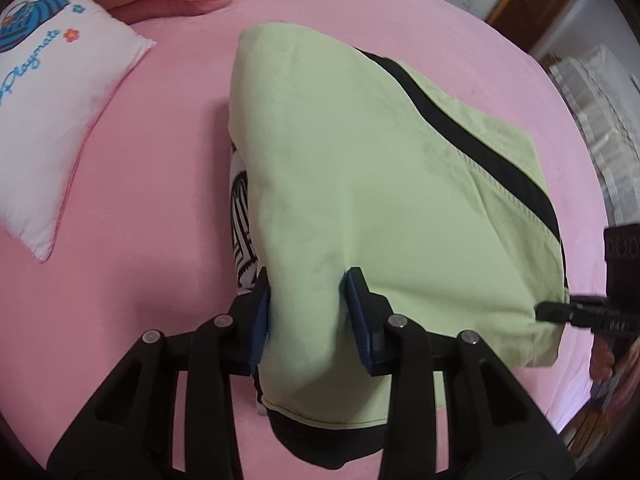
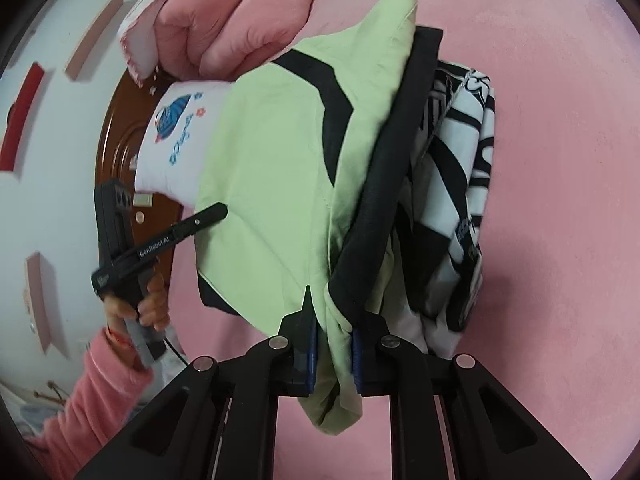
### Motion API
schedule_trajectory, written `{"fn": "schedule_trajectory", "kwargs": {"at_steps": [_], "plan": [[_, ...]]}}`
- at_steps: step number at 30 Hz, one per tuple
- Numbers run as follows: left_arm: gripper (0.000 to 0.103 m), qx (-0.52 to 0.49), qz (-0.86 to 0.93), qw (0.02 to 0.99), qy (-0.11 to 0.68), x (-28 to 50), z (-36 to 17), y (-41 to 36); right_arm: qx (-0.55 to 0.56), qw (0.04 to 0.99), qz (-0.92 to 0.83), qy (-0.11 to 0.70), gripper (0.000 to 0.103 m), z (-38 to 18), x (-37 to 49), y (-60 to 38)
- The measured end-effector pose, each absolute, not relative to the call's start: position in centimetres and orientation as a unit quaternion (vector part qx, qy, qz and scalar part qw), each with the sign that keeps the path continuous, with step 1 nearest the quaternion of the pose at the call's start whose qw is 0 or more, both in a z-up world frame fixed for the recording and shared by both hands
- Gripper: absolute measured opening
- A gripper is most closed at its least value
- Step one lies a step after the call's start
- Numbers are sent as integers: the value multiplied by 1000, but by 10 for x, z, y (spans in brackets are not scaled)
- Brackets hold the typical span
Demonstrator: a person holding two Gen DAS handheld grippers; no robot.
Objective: Fold large clothes
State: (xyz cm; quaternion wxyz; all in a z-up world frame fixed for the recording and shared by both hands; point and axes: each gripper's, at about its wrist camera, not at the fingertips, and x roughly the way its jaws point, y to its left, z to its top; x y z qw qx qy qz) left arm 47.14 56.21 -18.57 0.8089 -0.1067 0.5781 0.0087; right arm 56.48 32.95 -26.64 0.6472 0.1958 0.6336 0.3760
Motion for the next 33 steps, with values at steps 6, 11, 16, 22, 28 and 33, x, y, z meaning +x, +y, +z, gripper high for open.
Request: {"fn": "schedule_trajectory", "kwargs": {"at_steps": [6, 11, 16, 22, 28, 33], "plan": [[43, -81, 52, 824, 558, 461, -205, 554, 232, 679, 300, 629, 14, -286, 555, 313], [50, -41, 196, 847, 493, 429, -188, 511, 196, 764, 197, 582, 38, -256, 519, 285], [59, -41, 286, 826, 484, 377, -184, 461, 196, 788, 132, 568, 40, -238, 454, 219], [59, -83, 350, 733, 577, 332, -225, 437, 127, 802, 58, 581, 41, -229, 368, 145], [59, -125, 384, 690, 601, 259, -238, 373, 74, 779, 80, 618, 57, -242, 270, 71], [59, -57, 314, 672, 669, 188, -248, 236, 63, 758, 111, 640, 78, -226, 191, 0]]}}
